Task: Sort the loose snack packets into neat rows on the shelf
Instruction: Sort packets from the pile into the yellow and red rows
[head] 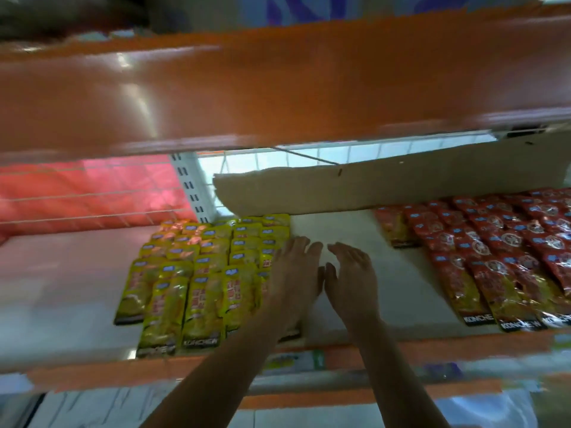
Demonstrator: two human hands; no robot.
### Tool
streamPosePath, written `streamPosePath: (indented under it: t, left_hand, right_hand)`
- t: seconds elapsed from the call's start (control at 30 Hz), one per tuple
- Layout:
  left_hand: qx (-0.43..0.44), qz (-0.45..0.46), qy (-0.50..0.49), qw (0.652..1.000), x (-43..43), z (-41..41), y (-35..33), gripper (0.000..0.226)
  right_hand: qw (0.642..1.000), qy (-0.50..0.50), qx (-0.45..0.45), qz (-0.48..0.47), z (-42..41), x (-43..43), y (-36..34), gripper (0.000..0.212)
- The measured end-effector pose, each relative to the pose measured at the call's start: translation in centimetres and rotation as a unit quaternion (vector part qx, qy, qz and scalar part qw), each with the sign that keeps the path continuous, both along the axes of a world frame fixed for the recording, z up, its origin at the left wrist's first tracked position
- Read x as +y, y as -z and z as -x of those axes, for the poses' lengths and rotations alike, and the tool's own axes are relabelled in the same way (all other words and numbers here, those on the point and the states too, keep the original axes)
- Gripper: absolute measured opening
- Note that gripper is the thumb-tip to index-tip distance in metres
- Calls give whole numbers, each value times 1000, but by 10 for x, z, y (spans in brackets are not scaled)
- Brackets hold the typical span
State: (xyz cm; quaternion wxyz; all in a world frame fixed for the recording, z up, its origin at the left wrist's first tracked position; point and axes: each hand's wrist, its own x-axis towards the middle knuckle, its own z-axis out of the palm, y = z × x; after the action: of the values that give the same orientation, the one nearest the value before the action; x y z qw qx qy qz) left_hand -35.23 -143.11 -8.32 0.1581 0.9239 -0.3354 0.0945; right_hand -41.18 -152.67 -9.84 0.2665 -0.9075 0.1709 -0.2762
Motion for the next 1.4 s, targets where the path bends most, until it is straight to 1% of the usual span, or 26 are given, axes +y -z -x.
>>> streamPosePath:
  t: [0.1, 0.2, 0.27, 0.33, 0.37, 0.47, 0.53, 0.6, 0.7, 0.8, 0.87, 1.03, 1.23, 1.3, 1.37, 1.4]
  left_hand:
    - [-20, 25, -33, 999, 66, -4, -5, 38]
    - [-39, 22, -74, 996, 138, -10, -8, 37]
    - [-41, 18, -102, 994, 187, -14, -10, 40]
    - [-43, 8, -138, 989, 236, -18, -12, 37]
    - [-42, 3, -157, 987, 260, -19, -14, 39]
    - [-25, 3, -205, 978, 326, -27, -13, 43]
    - [-1, 10, -234, 972, 363, -29, -8, 46]
    - [9, 19, -260, 965, 395, -30, -5, 50]
    - [15, 28, -298, 954, 436, -37, 5, 56]
    - [19, 30, -338, 941, 474, -51, 11, 61]
    - [27, 17, -366, 930, 498, -64, 11, 64]
    - [40, 9, -440, 897, 555, -97, 5, 66]
    - [38, 29, -472, 880, 606, -135, 8, 54]
    - [5, 40, -462, 886, 627, -152, 13, 45]
    - [-27, 40, -454, 890, 648, -171, 20, 28]
    - [-34, 35, -449, 892, 657, -180, 19, 25]
  right_hand:
    - [999, -40, 0, 1, -14, 58, -5, 35]
    - [996, -85, 24, 13, -28, 124, -11, 42]
    - [992, -108, 51, 28, -38, 170, -11, 39]
    - [988, -138, 58, 30, -49, 217, -10, 34]
    - [986, -152, 59, 29, -55, 239, -10, 34]
    - [983, -175, 53, 5, -67, 303, -9, 45]
    - [982, -181, 59, -7, -72, 338, -4, 44]
    - [979, -199, 52, -12, -77, 368, 1, 44]
    - [974, -219, 62, -1, -89, 407, 3, 34]
    - [964, -254, 72, -24, -107, 446, -2, 40]
    - [953, -288, 96, -15, -127, 469, -2, 42]
    - [929, -349, 121, -34, -176, 520, -6, 42]
    - [909, -374, 176, -60, -219, 567, -12, 45]
    - [907, -366, 192, -83, -233, 586, -15, 45]
    - [908, -352, 197, -111, -247, 607, -18, 43]
    - [910, -344, 193, -126, -254, 618, -18, 42]
